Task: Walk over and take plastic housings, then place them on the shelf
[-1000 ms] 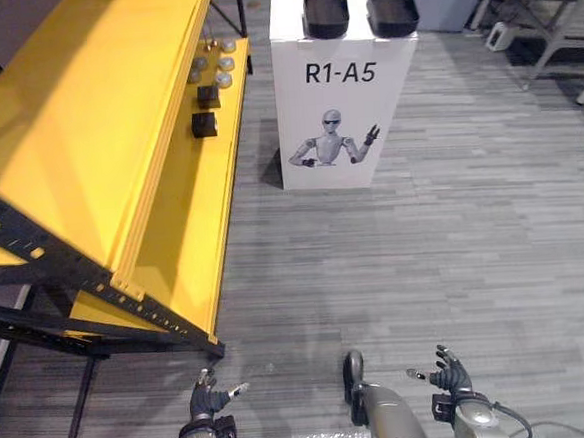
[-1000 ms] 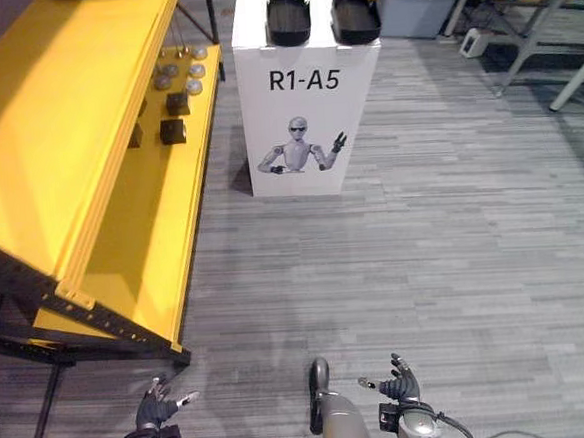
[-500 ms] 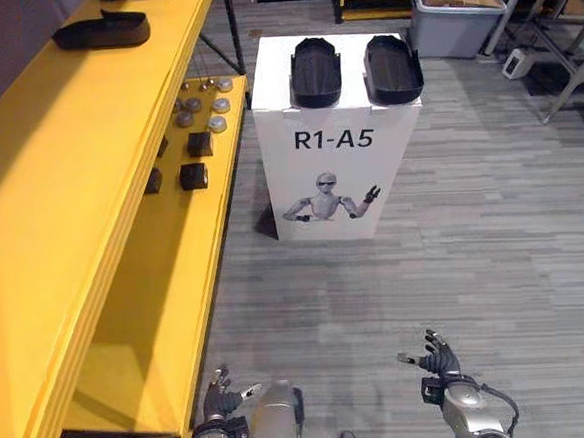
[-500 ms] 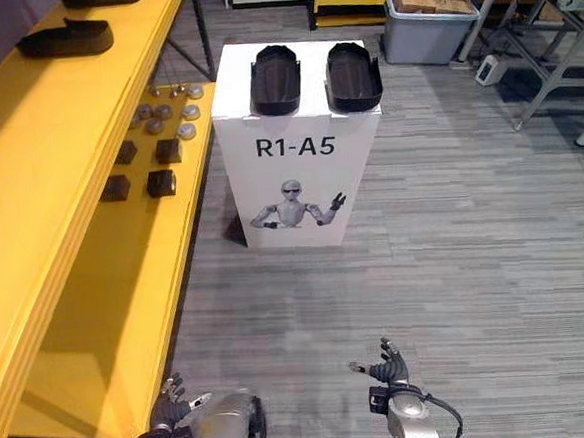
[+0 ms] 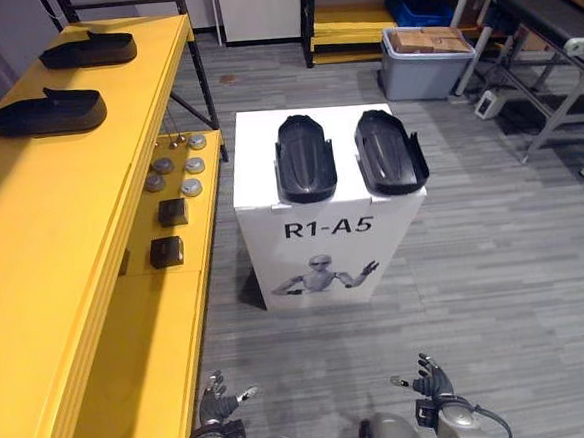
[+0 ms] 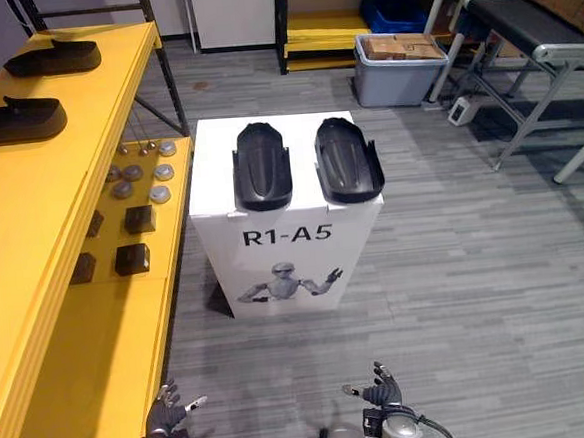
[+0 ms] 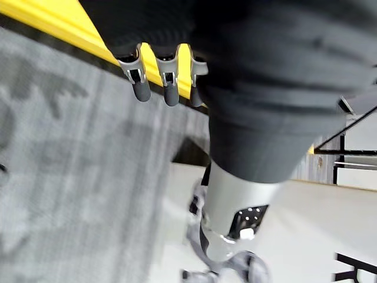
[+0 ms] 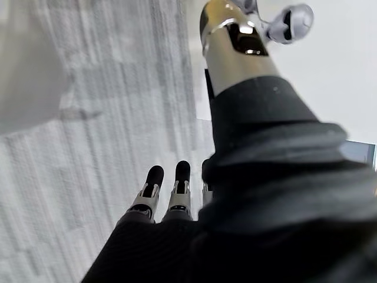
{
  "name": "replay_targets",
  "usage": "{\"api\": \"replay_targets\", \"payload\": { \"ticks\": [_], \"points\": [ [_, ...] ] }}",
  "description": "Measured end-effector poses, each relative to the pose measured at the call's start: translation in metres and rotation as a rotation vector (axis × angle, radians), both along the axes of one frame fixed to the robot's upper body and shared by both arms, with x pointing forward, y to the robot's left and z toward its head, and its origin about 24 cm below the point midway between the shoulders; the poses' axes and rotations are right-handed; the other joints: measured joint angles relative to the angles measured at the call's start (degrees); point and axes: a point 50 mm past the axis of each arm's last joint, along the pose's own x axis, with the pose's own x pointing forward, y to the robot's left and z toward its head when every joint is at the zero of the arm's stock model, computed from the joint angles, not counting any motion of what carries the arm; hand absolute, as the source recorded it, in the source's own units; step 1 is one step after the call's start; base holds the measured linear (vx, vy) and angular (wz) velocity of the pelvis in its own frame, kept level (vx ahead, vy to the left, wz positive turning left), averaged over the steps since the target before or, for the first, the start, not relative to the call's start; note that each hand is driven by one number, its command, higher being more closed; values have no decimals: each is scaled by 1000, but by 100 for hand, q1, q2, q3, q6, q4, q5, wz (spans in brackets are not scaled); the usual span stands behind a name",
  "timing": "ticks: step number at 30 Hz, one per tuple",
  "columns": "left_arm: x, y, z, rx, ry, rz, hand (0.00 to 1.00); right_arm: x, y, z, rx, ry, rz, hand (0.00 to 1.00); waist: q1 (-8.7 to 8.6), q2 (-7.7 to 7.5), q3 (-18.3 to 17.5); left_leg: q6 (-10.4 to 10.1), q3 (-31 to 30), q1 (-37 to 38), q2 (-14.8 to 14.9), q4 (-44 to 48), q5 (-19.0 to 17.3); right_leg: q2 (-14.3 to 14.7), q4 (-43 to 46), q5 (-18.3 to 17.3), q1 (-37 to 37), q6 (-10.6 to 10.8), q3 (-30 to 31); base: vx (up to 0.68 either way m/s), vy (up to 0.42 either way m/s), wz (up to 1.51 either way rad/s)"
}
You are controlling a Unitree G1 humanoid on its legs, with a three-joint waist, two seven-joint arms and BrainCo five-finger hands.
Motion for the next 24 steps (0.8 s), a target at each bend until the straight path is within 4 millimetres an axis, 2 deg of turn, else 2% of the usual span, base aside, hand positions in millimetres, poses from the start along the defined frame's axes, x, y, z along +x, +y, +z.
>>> {"api": "replay_targets", "payload": {
  "ticks": [1,2,3,4,6,7,9,11,13,14,15,16,18,22,24],
  "points": [
    [0,1,0,2,2,-1,0,-4,-1,-2,-1,15,-3,0,-26,-22,-10,-131,-190,132,66,-7,-119,99,-767,414,-38,6,213,542,-163,71],
    [-1,1,-1,4,8,1,0,-7,-1,-3,-1,23,-4,0,-69,-28,-19,-221,-283,199,114,-6,-178,127,-954,768,-15,10,270,567,-216,91],
    [-6,4,-3,13,23,3,0,-12,-1,-6,3,42,-7,0,-131,-87,-110,-375,-481,299,163,5,-272,184,-1118,1510,115,-147,286,691,-333,71],
    [-12,2,-7,5,50,13,0,-14,-4,-6,-4,46,-14,0,-82,67,-231,-472,-602,172,377,264,-312,343,-973,1424,109,-455,168,685,-344,57],
    [-13,-2,-8,-7,53,24,0,-8,-2,-3,-1,24,-10,0,-100,106,-223,-590,-571,-168,446,1037,-241,426,-996,1340,206,-565,57,499,-270,30],
    [-11,-6,-8,-25,48,38,0,-6,1,-1,3,1,-8,0,-99,173,-188,-895,-402,-940,619,2750,87,507,-1225,1267,593,-681,-49,416,-232,30],
    [-11,-12,-9,-43,44,37,0,-7,6,0,22,-14,-26,0,11,180,-180,-939,-71,-1454,918,3798,-88,635,-1483,1232,1144,-742,-58,374,-163,5],
    [-10,-20,-9,-57,43,14,0,-6,7,1,33,-23,-41,0,48,150,-198,-1029,142,-1635,1002,3351,-217,604,-1758,1231,1565,-743,-9,351,-53,-16],
    [-8,-23,-9,-67,36,12,0,-4,5,3,33,-37,-62,0,42,169,-204,-1086,251,-1763,1006,2270,-239,532,-1972,1231,1771,-738,112,232,60,-27],
    [-8,-23,-9,-68,36,11,0,-7,-1,2,31,-34,-93,0,7,265,-258,-1067,210,-1734,973,1014,199,519,-2083,1211,1832,-647,126,259,128,-26],
    [-9,-26,-10,-72,42,7,0,-11,-7,2,25,-28,-118,0,-3,431,-324,-948,65,-1732,1010,394,1004,618,-2140,1123,1889,-514,154,243,153,-18],
    [-7,-25,-10,-67,43,0,0,-15,-7,-1,34,-9,-137,0,17,364,-267,-908,105,-1673,965,464,947,573,-2149,1067,1922,-448,222,208,190,-6],
    [-6,-19,-9,-46,46,-11,0,-27,-7,-6,39,21,-164,0,21,194,-309,-848,172,-1497,757,156,992,309,-2105,984,1927,-318,260,200,172,-2],
    [-9,-8,-9,-13,54,-11,0,-27,-11,-5,31,12,-189,0,23,149,-320,-801,388,-1257,571,-118,1021,114,-2119,929,1988,-228,446,113,76,-15],
    [-8,-4,-8,-2,50,-10,0,-26,-21,-2,32,-10,-250,0,28,127,-335,-776,423,-1160,557,-243,1037,84,-2127,923,1984,-217,482,19,14,-9]
  ]
}}
